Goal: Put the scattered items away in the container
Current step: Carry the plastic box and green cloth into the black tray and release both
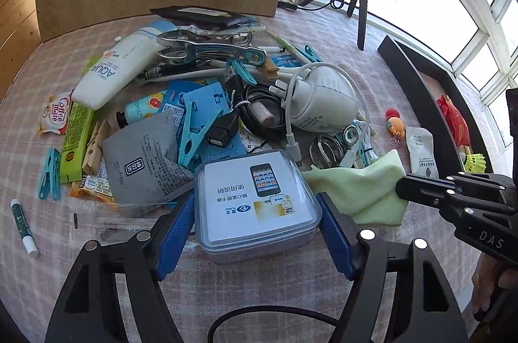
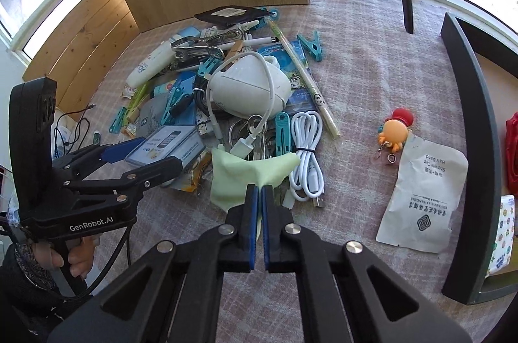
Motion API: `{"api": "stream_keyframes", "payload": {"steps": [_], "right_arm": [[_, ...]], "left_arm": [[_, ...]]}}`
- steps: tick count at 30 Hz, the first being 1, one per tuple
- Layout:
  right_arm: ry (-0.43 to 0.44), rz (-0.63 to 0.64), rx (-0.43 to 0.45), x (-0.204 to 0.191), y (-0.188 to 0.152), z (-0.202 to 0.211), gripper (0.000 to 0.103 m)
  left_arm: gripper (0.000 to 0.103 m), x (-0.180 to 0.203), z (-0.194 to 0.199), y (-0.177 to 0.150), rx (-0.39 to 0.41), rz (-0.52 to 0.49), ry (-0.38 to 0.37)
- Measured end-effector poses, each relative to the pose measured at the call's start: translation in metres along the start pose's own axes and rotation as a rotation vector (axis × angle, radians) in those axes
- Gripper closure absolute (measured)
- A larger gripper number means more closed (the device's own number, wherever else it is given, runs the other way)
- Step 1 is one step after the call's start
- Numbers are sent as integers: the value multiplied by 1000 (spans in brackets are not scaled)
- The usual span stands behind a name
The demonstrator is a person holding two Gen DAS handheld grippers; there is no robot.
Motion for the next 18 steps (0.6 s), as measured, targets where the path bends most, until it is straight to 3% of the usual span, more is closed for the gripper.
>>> {"api": "stream_keyframes", "payload": {"steps": [3,6,7,8,9,10,11,13,18], "right_arm": [[-22,16,-28,0,-1,-6,97],[-77,5,-42,5,-1,-15,51],[-65,0,-39,4,0,-17,49],[-42,-5,-34,2,1,-19,50],[-20,-10,-29,0,2,-21,60],[-24,-3,-29,-1,2,-23,91],[-37,9,-31,-2,2,-23,97],[-36,15,-7,-2,5,-14,102],[-27,16,67,0,15,17,102]], "left_arm": [[31,-6,0,-1,-1,12,8],[31,-8,0,-1,3,17,10],[31,-8,0,-1,5,16,12],[31,-8,0,-1,7,14,15],[31,-7,-1,-1,8,13,15],[31,-6,-1,-1,9,13,15],[31,-6,-1,-1,10,12,15],[31,-5,0,-1,12,15,8],[31,-8,14,4,36,33,1]]}}
Point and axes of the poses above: each gripper's, at about its wrist camera, not at the fingertips, and z roughly against the way its jaws point, x to its right, y to its top, the point moved 10 cm from there along -z, roughly the way its jaws point
